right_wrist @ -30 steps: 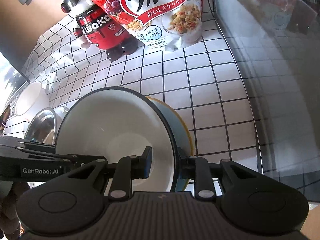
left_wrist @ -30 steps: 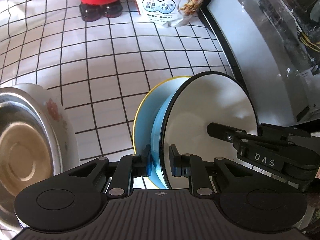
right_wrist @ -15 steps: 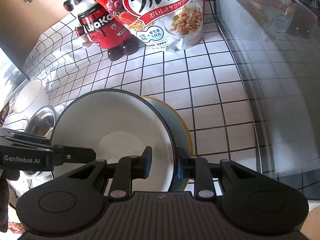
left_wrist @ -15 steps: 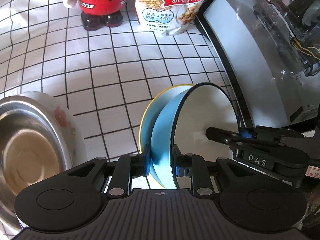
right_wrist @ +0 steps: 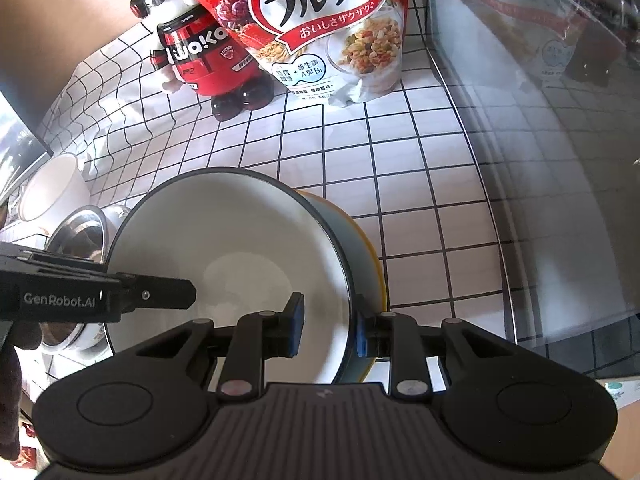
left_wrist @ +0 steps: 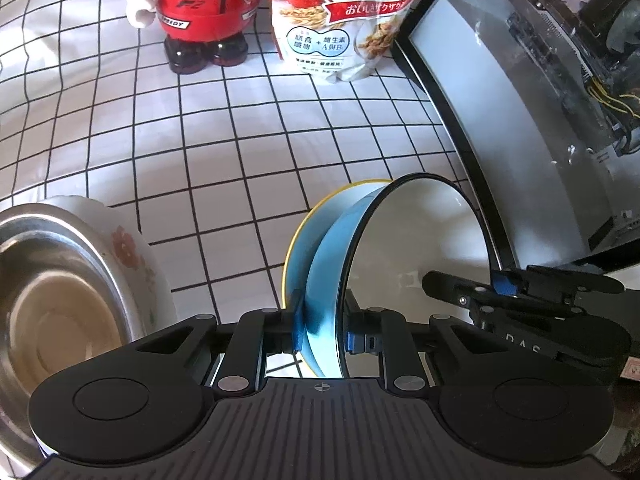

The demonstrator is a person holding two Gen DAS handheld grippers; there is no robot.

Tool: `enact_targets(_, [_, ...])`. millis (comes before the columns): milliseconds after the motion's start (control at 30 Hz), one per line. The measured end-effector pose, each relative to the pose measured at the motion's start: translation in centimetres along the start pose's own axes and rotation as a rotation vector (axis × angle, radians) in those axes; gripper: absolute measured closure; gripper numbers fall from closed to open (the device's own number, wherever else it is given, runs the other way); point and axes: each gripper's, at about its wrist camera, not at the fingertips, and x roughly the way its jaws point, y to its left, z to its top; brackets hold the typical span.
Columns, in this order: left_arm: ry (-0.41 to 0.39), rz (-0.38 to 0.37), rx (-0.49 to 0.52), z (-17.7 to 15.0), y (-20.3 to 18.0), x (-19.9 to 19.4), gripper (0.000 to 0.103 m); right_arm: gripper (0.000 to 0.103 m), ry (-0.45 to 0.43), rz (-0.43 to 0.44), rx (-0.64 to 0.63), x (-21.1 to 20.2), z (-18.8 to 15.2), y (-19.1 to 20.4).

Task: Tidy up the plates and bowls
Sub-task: 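Lower the blue bowl into the yellow-rimmed bowl with both tools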

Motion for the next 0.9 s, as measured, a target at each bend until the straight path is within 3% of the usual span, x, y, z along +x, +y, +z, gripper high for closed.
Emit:
enact_targets(400, [0.010, 0.007, 0.022, 0.0, -0.2, 0.1, 0.083, 0.077, -0.017, -0.019, -0.021, -0.7, -0.3, 0.2])
enact_targets(667, [0.007, 0.051, 0.094, -0.3, -1.0, -0.2, 0.082, 0.077, -0.026, -0.035, -0.040, -0.7, -0.4, 0.6])
enact_targets(900, [-0.041, 0.070, 0.116, 0.2, -1.0, -1.8, 0.084, 0.076, -0.073, -0.060, -0.073, -1.7, -0.1, 0.8])
